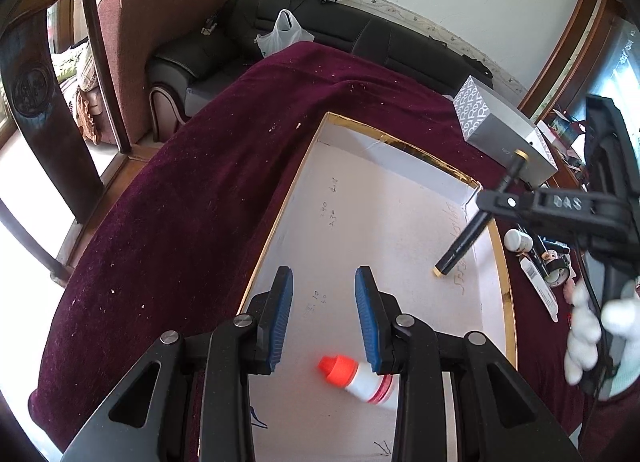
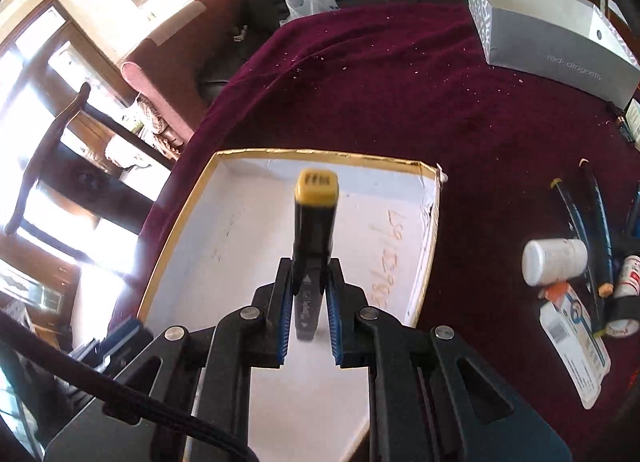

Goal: Organize objects
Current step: 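Carry the black marker into the white tray and release it with the right gripper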

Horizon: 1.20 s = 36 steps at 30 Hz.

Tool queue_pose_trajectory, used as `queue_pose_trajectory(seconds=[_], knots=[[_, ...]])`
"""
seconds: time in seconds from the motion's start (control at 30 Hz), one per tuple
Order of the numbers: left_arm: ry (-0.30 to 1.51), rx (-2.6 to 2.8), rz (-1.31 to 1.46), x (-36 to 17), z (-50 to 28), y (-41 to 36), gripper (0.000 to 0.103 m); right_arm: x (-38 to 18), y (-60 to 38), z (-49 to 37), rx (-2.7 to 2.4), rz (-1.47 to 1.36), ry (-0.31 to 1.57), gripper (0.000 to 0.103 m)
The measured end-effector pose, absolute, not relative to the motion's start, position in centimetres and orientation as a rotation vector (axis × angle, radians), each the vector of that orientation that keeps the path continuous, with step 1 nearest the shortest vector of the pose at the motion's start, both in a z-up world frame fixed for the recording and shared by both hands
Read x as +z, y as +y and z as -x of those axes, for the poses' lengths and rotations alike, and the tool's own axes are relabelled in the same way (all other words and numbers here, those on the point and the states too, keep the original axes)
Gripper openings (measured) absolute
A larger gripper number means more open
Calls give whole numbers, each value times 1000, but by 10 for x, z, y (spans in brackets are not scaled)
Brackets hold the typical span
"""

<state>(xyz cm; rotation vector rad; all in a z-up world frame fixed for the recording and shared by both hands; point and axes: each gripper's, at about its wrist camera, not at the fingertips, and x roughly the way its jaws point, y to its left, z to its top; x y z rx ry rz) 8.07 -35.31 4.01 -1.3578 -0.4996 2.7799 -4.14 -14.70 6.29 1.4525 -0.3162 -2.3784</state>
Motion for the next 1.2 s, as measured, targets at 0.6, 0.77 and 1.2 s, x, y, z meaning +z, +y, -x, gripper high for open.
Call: queue_pose_trajectory(seconds=[0.6,0.77,1.2], knots=[[-561,2758,1330,38,-87,-369,28,23,-161,82,-2404,-1637,-171,13],[-572,2759,1318,40,-90,-369,28,29,-158,78,-2441,-1611,-162,22],[-672,2838,1223,62,-114,-407,28,23,-234,25,-1721,-1513,-505,41]])
